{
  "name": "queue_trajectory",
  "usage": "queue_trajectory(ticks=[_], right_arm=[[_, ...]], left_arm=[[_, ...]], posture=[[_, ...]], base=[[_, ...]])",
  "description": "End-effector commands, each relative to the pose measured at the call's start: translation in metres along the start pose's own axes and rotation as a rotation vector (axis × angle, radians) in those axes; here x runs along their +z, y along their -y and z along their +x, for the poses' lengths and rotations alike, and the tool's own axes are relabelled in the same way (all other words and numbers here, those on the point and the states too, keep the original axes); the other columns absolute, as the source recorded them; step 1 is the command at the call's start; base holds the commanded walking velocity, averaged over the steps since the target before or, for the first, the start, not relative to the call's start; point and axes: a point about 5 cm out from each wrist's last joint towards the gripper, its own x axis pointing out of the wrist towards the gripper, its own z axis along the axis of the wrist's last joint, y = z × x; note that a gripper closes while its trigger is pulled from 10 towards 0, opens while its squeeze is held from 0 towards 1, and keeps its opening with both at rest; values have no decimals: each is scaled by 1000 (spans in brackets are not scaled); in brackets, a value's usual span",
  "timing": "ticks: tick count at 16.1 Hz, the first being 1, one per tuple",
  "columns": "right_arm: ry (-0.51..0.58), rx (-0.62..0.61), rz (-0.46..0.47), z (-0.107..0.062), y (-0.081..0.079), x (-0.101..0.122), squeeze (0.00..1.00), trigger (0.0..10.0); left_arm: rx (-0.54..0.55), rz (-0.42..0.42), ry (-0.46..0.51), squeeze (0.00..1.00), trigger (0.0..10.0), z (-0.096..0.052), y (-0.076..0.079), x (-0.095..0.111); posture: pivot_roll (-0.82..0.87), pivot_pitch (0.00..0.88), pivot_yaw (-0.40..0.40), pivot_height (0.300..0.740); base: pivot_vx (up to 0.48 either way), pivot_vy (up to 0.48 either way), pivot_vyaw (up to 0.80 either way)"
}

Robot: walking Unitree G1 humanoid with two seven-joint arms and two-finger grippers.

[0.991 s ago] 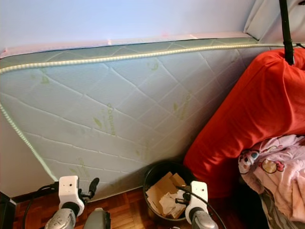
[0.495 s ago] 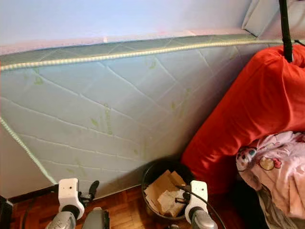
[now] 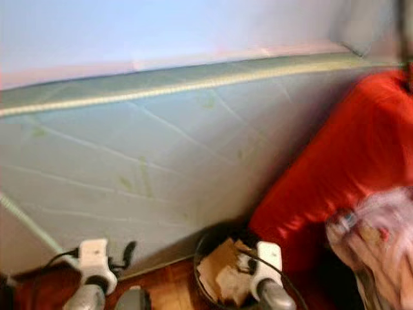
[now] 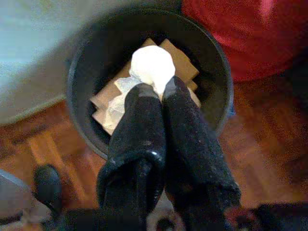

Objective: Clean up the room

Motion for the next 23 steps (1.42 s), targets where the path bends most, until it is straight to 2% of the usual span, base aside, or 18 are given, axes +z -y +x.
queue_trajectory(ticks=[1, 6, 11, 15, 18, 23], right_arm=[[5, 25, -27, 2, -7, 5, 0, 10000], [5, 45, -61, 5, -11, 12, 0, 10000], [-1, 67, -85, 8, -19, 20, 0, 10000], [25, 85, -97, 11, -25, 33, 0, 10000], [102, 114, -88, 15, -34, 55, 0, 10000], [111, 109, -89, 15, -36, 58, 0, 10000]], left_arm=[[17, -1, -31, 0, 10000, -5, -5, -6], [10, -3, -5, 0, 10000, -8, -3, 1], [-14, -2, 48, 0, 10000, -12, 3, 17], [-17, 2, 58, 0, 10000, -20, 3, 24], [-6, 2, 106, 0, 10000, -22, 7, 38], [-17, 9, 129, 0, 10000, -28, 14, 47]], posture=[[177, 126, -125, 652], [190, 152, -133, 652], [221, 206, -143, 652], [240, 242, -157, 652], [245, 261, -169, 652], [250, 282, -175, 652]], base=[[0, 0, 0], [0, 0, 0], [0, 0, 0], [0, 0, 0], [0, 0, 0], [0, 0, 0]])
